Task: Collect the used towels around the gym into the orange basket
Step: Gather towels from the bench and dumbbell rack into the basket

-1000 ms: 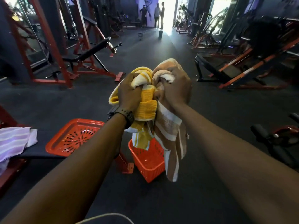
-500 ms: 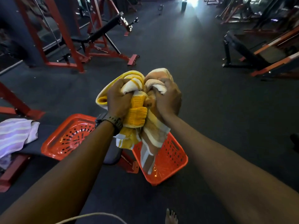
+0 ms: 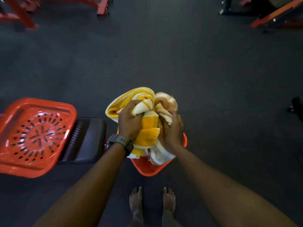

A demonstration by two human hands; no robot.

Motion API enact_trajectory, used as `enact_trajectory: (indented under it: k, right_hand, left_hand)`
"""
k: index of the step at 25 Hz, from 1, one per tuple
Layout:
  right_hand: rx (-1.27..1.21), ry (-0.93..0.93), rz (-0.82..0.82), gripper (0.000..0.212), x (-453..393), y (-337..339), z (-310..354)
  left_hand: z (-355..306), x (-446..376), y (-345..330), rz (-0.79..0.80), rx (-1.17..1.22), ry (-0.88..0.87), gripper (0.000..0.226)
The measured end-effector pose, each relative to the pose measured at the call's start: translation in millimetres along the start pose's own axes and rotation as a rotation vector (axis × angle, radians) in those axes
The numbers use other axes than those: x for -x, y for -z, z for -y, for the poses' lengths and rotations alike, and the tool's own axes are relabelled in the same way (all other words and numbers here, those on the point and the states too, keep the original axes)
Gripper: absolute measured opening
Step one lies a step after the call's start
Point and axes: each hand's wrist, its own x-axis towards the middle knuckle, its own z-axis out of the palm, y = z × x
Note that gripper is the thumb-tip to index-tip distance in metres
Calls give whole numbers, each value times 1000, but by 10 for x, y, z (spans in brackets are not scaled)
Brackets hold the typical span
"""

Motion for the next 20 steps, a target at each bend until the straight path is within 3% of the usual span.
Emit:
enact_trajectory:
  k: [8, 11, 15, 18, 20]
  right_hand:
    - [125, -169, 163, 50, -57, -830, -1770]
    - [206, -243, 281, 47, -81, -1165, -2337]
    - [351, -285, 532, 61, -258, -1684, -2950]
    - [516, -267, 609, 62, -299, -1883, -3155]
    - [566, -178, 507, 51, -287, -1924, -3101]
  left_hand:
    - [1933, 403, -985, 215, -12, 235, 24]
    - [2613, 475, -1221, 273, -118, 310, 41]
    - [3399, 482, -1514, 409, -285, 408, 71]
    - [3724, 440, -1644, 398, -474, 384, 66]
    - [3704, 375, -1648, 376, -417, 357, 54]
